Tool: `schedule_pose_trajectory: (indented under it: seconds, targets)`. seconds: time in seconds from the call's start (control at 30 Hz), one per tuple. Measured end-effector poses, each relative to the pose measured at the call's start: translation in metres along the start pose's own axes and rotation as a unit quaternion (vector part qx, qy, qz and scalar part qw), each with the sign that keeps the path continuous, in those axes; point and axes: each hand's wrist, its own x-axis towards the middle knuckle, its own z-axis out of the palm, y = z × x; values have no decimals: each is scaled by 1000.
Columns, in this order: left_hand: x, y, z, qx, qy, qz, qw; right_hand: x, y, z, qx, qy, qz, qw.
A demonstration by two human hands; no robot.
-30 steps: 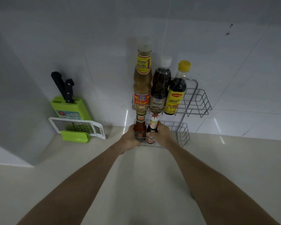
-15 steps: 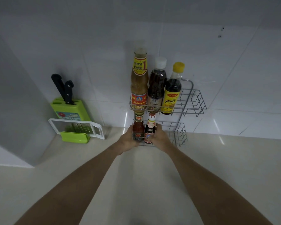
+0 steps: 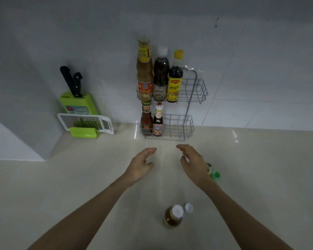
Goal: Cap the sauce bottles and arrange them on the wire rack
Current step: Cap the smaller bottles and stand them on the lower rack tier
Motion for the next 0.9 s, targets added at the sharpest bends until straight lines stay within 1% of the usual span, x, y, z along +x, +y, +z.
schedule_pose_trajectory:
  seconds: [0.07, 0.13, 0.23, 0.3, 0.37, 0.47, 0.5, 0.57, 0.6, 0.63, 0.67, 0.7, 0.73, 0.8, 0.87, 0.9]
  targets:
    - [-32, -11, 16, 19, -43, 15, 999, -45, 11, -4, -27, -30, -9, 999]
    - [-59, -23, 31, 35, -103, 23, 994, -81, 23, -5, -46, -89, -5, 995]
    - [-93, -34, 50, 74, -194, 46, 977, -123, 45, -1, -108, -211, 18, 971]
    - [-110, -38, 62, 73, -222, 56, 971, -142, 58, 4, -151, -266, 3, 952]
    - [-121, -43, 75, 64, -213, 50, 974, -157, 69, 13, -186, -284, -42, 940]
    - [-128, -48, 95, 50, -135, 51, 988, -168, 75, 23, -260, -237, -106, 930]
    - [-129, -47, 100, 47, -108, 51, 992, -169, 74, 25, -282, -224, -114, 926]
    - [-129, -44, 106, 42, -74, 50, 995, -167, 70, 24, -288, -214, -109, 927]
    - [-129, -42, 107, 38, -69, 52, 996, -164, 68, 23, -261, -197, -88, 941]
    - [-129, -42, 108, 34, -68, 53, 996, -159, 63, 22, -206, -159, -44, 965]
    - [-129, -40, 107, 32, -65, 54, 996, -153, 52, 18, -135, -104, 12, 985]
    - [-129, -37, 106, 29, -56, 53, 997, -145, 38, 12, -61, -59, 63, 994]
    - [-128, -34, 106, 21, -40, 45, 998, -134, 22, 4, 9, -20, 96, 995]
    - [-124, -24, 102, -19, 5, 17, 1000, -112, -15, -12, 158, 25, 113, 981]
    - [-120, -10, 95, -62, 25, 4, 998, -94, -53, -28, 304, 27, 116, 945]
    - [-118, -1, 90, -78, 20, 5, 997, -87, -66, -34, 338, 18, 110, 935]
